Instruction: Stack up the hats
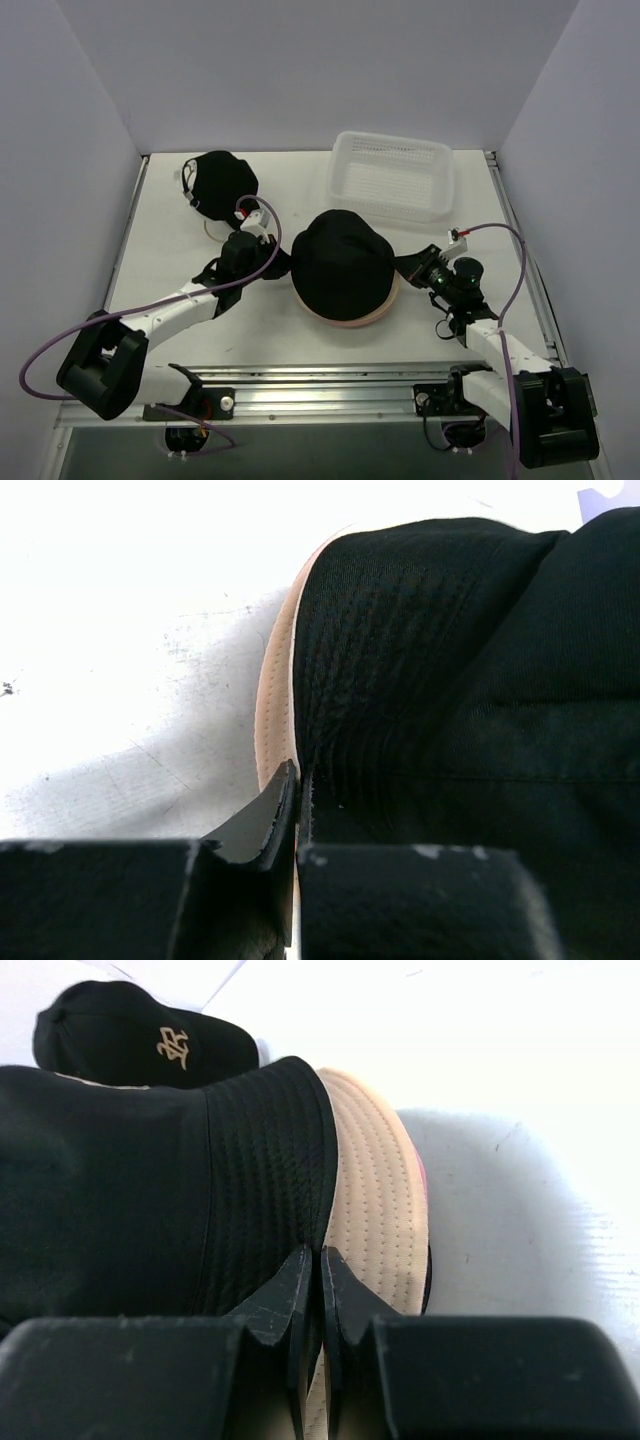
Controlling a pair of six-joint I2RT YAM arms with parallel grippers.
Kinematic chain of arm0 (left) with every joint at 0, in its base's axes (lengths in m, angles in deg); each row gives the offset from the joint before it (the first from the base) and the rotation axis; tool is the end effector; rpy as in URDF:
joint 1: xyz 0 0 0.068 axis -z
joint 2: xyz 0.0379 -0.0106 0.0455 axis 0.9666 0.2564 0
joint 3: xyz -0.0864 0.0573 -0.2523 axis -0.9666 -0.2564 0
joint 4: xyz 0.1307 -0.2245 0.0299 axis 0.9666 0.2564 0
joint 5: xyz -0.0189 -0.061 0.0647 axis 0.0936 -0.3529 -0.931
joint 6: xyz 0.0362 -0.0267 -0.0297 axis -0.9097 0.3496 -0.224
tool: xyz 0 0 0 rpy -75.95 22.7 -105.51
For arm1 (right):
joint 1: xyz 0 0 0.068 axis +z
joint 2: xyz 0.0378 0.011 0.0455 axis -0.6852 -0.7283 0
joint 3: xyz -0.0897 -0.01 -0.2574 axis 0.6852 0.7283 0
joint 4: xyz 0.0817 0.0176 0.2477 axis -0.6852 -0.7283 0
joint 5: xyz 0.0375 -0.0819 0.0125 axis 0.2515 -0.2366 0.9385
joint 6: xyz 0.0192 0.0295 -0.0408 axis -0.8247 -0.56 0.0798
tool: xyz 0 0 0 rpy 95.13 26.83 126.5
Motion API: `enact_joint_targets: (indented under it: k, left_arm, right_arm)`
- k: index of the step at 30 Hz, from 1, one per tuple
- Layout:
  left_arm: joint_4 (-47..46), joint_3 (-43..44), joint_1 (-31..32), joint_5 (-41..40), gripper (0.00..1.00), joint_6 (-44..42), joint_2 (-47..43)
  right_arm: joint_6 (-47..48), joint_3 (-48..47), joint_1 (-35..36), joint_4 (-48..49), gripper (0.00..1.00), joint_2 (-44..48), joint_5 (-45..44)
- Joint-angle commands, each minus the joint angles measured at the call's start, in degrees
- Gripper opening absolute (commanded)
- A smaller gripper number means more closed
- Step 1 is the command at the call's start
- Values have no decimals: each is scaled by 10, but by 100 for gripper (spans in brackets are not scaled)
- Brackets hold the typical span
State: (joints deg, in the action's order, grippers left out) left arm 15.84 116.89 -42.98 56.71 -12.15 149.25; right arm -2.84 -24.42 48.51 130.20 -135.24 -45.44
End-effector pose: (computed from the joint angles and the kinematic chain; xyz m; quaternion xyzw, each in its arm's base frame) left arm 0.2380 -0.1530 0.2118 -0.0174 0.8511 -0.3262 0.4110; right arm 0.1968 0.0366 0.2037 0.0632 0.7086 0.4661 0.5259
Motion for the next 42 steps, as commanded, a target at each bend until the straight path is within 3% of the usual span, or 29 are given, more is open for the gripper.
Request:
enact_joint_targets:
  k: [1,16,26,30,36,42]
  left_arm:
    - [-20,-19,-3,-24,2,0,-7]
    - [-71,-8,-2,-38,2,3,82]
    - [29,174,-10,-40,5,-30,149]
    - [60,165,-29,-61,39,-24,95]
    - [110,94,-38,-85,51,-8,-63]
    - [38,-50,4,-54,56,49,-208]
  right_arm:
    - [35,30,18,-50,0,-5,-96]
    - [13,45,53,-1,0,-63,-170]
    - [-19,84,85,-20,0,50,-211]
    - [-41,103,91,-15,0,102,-213]
    - [-77,122,109,22,0,116,-210]
    - [-87,123,141,43,0,94,-246]
